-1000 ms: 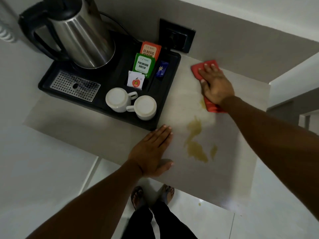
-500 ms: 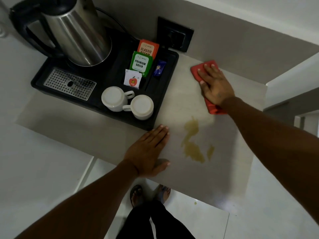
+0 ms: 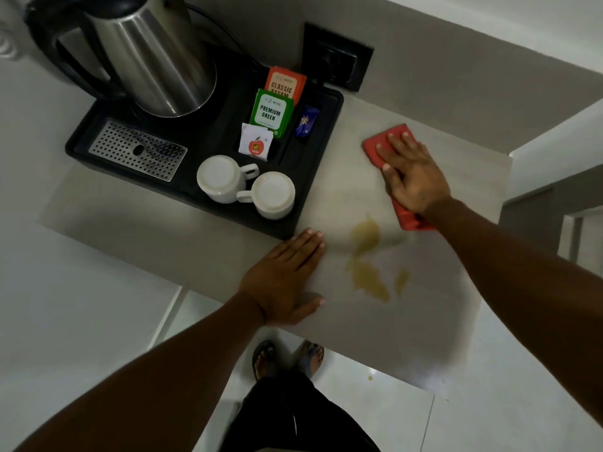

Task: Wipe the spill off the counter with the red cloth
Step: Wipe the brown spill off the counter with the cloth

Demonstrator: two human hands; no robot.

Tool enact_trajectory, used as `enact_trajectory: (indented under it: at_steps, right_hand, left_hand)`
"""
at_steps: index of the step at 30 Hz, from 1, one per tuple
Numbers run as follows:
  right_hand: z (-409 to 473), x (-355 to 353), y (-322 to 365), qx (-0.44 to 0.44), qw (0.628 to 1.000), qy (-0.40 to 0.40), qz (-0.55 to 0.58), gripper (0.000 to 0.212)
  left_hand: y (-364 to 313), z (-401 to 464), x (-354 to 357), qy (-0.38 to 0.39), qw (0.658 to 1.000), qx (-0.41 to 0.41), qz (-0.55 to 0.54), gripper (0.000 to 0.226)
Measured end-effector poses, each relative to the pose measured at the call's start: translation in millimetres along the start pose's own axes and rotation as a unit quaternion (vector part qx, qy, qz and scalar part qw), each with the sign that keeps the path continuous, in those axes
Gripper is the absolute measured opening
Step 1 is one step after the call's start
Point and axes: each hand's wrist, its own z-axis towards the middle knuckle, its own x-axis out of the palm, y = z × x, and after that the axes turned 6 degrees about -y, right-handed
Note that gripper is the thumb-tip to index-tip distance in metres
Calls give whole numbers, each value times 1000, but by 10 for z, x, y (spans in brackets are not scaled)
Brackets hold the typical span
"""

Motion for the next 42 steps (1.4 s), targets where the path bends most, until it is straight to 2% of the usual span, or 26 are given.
enact_trajectory:
  at_steps: [3, 7, 11, 14, 18, 22, 25, 27, 31, 36, 39, 42]
  right_hand:
    - [200, 145, 286, -25, 1000, 4, 4, 56]
    - [-70, 291, 618, -111, 994, 5, 6, 44]
    - [-580, 247, 463, -168, 985, 16, 16, 41]
    - [-588, 150, 247, -113, 993, 0, 22, 42]
    - [-168, 185, 369, -50, 999, -8, 17, 48]
    - [-153, 285, 566, -85, 996, 8, 6, 46]
    - [-703, 275, 584, -141, 990, 13, 8, 43]
    - [-1106, 195, 458, -137, 990, 20, 11, 44]
    - [-1392, -22, 70, -53, 999, 7, 10, 47]
    - [-863, 83, 256, 22, 999, -34, 7, 46]
    - [-808, 230, 536, -8, 999, -32, -1, 45]
    - [-1233, 294, 757, -75, 997, -7, -10, 47]
  left_hand:
    - [-18, -4, -22, 0, 1000, -5, -9, 93]
    - [-39, -6, -43, -18, 1000, -2, -6, 92]
    - [-40, -19, -20, -36, 999, 4, -5, 91]
    - [-29, -7, 6, -31, 999, 5, 7, 91]
    - [-25, -15, 7, -25, 1000, 4, 5, 92]
    - [-45, -16, -5, -29, 1000, 1, 8, 92]
    - [-46, -24, -11, -41, 999, 2, 4, 90]
    - [-46, -34, -15, -47, 999, 1, -7, 89]
    - [-34, -28, -4, -33, 999, -2, -13, 90]
    - [-55, -13, -49, -22, 1000, -8, -9, 91]
    - [-80, -13, -79, -25, 999, -17, -12, 92]
    - [-85, -22, -61, -29, 999, -21, -6, 91]
